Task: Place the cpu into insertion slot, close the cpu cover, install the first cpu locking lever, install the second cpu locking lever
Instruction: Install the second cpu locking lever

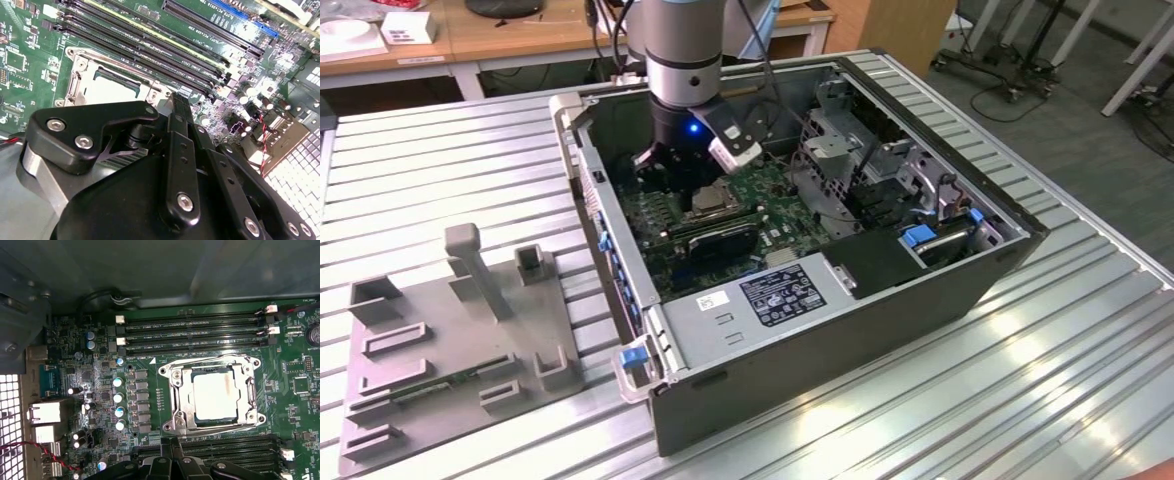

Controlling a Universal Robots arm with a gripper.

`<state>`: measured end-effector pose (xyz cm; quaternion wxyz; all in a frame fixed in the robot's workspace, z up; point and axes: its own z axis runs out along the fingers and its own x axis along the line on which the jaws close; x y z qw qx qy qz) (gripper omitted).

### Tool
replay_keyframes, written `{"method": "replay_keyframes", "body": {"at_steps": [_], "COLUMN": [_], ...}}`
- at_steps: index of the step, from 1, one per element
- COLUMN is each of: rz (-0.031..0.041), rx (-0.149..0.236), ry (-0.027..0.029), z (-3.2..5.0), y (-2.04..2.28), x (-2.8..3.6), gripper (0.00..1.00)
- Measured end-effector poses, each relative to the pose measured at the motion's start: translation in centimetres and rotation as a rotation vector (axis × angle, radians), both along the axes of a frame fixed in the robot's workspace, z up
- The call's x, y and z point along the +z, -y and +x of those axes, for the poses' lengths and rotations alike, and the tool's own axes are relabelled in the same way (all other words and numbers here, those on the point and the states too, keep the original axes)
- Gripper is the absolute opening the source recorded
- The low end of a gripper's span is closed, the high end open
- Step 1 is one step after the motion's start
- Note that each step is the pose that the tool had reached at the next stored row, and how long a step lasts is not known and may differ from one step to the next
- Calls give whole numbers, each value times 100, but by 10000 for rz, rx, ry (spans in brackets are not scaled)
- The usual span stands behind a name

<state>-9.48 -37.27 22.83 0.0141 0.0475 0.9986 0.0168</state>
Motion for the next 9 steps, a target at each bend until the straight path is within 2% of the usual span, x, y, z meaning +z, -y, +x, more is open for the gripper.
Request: {"method": "replay_keyframes", "body": {"at_steps": [9], "rz": [0], "rx": [0], "ry": [0], "z": [0], "y": [0], "x": [17], "gripper": [11]}}
